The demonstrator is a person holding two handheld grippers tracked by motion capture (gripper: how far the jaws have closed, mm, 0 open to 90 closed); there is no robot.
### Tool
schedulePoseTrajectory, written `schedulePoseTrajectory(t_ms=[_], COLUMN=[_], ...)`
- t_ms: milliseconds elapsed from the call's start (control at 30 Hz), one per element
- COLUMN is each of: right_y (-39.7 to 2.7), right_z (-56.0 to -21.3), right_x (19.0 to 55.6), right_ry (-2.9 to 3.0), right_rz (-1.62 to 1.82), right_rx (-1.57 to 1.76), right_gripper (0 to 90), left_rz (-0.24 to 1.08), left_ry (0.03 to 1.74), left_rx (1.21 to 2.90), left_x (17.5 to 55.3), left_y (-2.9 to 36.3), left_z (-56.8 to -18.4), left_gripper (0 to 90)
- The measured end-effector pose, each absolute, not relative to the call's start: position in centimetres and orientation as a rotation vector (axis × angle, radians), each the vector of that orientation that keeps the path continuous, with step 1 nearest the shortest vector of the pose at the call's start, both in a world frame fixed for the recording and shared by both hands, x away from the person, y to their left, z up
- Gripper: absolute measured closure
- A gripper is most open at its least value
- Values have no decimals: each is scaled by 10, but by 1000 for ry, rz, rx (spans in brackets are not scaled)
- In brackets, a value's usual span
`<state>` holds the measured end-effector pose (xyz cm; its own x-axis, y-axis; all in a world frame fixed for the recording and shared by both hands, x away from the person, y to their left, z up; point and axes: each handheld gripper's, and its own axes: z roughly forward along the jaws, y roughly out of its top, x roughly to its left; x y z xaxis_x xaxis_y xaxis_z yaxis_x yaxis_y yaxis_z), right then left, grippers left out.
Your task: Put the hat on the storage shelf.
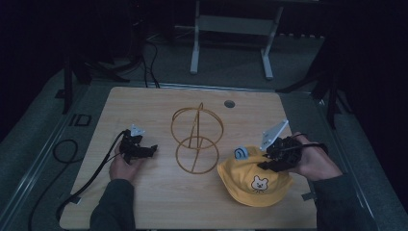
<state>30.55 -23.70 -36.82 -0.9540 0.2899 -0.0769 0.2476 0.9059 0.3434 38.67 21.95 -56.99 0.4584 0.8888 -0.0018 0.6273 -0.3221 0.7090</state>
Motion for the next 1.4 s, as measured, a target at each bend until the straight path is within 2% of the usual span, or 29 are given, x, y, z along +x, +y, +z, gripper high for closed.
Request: schedulePoseTrajectory(t_ms=[667, 1400], right_y=[-251, -275], right_z=[-330, -305], right_x=[313, 320], right_ry=[2892, 2780], right_rz=[597, 758], right_rx=[419, 457], right_gripper=[749, 769], left_rz=[521, 521], left_ry=[1258, 1258], left_rx=[2063, 2063], left_x=[387, 387], left_y=[220, 220], left_z=[-570, -570], left_gripper=[139, 139])
